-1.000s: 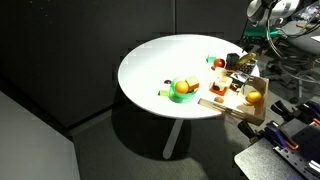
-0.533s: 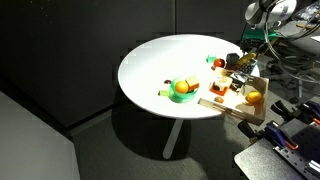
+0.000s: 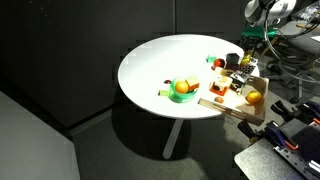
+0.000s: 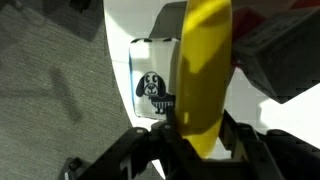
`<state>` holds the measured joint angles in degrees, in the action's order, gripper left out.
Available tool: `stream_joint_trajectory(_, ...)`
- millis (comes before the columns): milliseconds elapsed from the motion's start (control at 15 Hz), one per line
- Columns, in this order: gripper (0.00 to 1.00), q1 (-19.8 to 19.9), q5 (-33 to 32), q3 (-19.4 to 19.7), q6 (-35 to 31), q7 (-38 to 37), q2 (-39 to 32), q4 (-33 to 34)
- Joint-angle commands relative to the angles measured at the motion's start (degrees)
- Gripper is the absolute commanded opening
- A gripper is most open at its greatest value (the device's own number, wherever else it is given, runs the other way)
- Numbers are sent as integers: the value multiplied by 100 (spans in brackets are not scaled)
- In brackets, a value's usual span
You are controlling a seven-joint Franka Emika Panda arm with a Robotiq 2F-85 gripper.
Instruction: Pick up the toy banana and the block with the letter d on it and put them in the tray
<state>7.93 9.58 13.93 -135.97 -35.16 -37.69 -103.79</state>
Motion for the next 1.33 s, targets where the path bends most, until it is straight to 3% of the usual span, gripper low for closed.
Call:
stream_joint_trajectory(0,18,-35,-50,45,57,69,299,-99)
stream_joint_trajectory(600,18,-167,-277,18,152,378,779,-284)
stream_joint_trajectory(1267,18,-391,-1537,-32,190,1706,1858,-1119)
